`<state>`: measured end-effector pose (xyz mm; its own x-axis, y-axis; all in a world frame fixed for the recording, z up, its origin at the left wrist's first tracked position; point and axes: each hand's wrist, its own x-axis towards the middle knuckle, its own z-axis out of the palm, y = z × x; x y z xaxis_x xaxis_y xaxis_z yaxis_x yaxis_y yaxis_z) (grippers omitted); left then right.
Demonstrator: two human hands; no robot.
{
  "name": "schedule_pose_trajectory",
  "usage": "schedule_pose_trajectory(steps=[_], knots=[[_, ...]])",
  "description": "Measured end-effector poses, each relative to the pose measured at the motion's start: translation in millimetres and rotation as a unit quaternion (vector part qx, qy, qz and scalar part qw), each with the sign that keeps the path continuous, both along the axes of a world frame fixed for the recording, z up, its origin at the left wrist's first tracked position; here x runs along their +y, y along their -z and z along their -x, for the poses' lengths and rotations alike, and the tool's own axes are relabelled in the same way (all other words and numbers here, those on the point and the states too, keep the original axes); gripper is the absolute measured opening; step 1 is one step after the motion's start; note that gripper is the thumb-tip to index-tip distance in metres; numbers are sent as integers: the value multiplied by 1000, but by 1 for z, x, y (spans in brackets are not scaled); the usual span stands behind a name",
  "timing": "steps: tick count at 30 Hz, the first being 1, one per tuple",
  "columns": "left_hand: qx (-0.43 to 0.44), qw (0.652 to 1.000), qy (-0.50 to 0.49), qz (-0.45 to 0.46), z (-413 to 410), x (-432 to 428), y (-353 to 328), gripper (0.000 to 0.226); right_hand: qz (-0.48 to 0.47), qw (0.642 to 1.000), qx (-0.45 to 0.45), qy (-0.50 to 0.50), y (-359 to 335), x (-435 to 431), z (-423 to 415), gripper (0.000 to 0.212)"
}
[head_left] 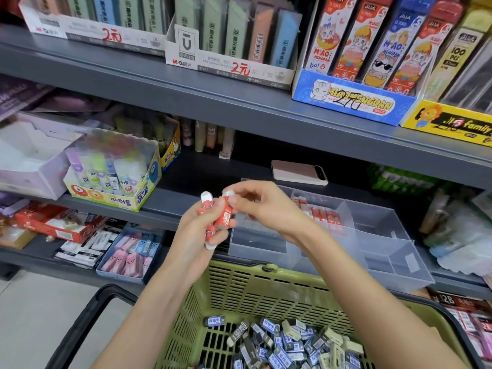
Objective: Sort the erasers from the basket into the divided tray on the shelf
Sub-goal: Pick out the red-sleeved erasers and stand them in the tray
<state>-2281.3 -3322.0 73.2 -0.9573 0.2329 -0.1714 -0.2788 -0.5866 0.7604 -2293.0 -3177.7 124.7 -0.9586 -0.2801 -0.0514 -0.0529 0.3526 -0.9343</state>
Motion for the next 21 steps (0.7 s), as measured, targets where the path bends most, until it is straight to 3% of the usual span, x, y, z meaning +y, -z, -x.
schedule_pose_trajectory(steps=[2,5,7,11,16,21], knots=[[13,1000,5,7,-1,0,0,26,72,997,-23,22,-4,4,0,7],[-7,1000,-22,11,-1,0,0,38,192,968,-49,154,-8,23,11,7],[-25,998,-51,12,0,-1,2,35,129,962,-37,239,-6,38,21,9],[-33,996,-84,31,2,-2,4,25,-57,964,-77,249,12,39,35,13],[-9,994,-82,75,1,-3,4,9,-154,956,-92,231,24,28,45,9],[36,988,-97,111,-1,0,5,17,-227,952,-60,197,31,26,47,14]])
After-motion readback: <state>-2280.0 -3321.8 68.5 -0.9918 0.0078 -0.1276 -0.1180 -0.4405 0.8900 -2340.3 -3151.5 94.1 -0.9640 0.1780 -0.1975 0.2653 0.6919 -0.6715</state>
